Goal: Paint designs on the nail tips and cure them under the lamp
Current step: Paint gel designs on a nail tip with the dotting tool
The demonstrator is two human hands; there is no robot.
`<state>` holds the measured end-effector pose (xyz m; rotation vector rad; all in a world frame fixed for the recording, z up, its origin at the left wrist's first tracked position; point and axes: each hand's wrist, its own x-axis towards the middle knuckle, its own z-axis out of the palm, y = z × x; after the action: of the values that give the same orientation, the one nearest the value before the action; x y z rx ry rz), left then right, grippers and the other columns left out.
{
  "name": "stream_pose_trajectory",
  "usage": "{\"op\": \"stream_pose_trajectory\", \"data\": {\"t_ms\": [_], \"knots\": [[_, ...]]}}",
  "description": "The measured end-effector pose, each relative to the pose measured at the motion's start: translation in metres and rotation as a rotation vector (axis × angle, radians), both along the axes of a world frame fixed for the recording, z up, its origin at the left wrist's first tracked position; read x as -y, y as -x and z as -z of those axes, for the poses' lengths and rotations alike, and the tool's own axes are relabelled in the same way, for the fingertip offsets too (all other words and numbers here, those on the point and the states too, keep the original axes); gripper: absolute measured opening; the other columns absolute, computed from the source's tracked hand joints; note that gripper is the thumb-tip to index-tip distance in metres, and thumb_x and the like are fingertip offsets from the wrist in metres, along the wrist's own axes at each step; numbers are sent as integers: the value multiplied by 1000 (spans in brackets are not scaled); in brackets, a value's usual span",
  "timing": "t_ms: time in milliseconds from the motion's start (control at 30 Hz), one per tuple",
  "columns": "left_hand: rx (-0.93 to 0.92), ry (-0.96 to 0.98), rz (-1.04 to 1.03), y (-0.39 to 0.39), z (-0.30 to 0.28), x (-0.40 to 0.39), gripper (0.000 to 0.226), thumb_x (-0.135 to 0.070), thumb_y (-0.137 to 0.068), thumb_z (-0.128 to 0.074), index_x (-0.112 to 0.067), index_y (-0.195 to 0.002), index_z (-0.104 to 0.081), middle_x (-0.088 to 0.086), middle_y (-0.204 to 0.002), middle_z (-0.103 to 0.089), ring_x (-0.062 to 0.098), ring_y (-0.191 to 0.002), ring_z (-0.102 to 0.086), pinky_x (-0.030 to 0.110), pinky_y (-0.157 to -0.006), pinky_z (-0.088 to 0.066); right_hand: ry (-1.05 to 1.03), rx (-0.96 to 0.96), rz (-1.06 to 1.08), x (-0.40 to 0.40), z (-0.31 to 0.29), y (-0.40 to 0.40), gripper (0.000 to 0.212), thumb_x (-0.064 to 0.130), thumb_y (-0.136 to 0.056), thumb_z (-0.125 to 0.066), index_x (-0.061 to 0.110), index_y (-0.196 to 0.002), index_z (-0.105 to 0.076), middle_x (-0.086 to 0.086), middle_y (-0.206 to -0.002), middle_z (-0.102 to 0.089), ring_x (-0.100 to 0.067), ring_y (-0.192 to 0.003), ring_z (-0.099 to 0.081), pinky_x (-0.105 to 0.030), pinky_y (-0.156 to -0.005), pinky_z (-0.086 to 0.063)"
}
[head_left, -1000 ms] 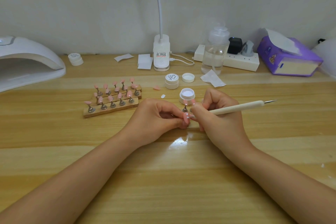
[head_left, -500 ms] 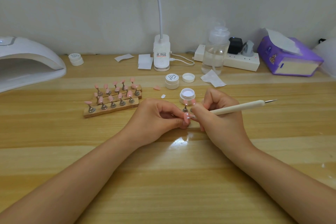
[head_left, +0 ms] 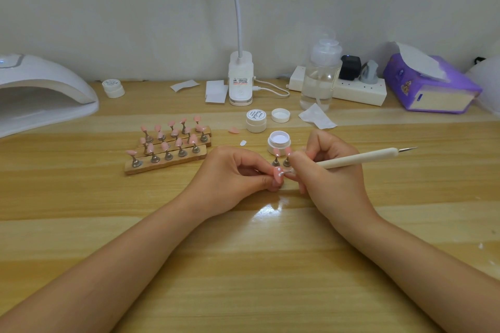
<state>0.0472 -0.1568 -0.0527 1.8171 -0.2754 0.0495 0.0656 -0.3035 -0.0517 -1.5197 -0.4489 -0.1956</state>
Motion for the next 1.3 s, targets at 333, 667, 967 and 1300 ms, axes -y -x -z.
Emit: {"op": "stream_pose_trajectory", "data": {"t_ms": [333,667,967,1300], "knots": [[6,-1,-4,0,0,0,23,8,-72,-69,-15,-69,-73,1,-69,-72,7,-68,-67,12,-68,-50,-12,-103,54,-1,-3,-1,32,14,-66,-60,22,-44,-37,7,-38,-36,-7,-39,-36,-50,-59,-51],[0,-6,-9,0,-2,0,27,7,-72,-69,-20,-67,-73,-1,-66,-71,6,-66,-67,13,-68,-51,16,-61,70,0,0,-3,29,16,-64,-58,20,-45,-37,5,-37,-36,-7,-37,-34,-25,-46,-40],[-13,4,-14,0,-2,1,21,5,-73,-70,-15,-69,-72,-4,-63,-70,3,-63,-66,10,-64,-48,11,-29,33,1,2,-2,31,11,-65,-55,20,-45,-33,3,-38,-34,-4,-36,-33,-9,-42,-32],[-34,23,-12,0,-2,2,21,6,-73,-69,-14,-69,-71,-6,-61,-70,3,-61,-66,9,-61,-47,57,-11,42,1,4,-4,30,15,-66,-56,19,-46,-34,4,-39,-33,-8,-38,-32,-16,-40,-29]]}}
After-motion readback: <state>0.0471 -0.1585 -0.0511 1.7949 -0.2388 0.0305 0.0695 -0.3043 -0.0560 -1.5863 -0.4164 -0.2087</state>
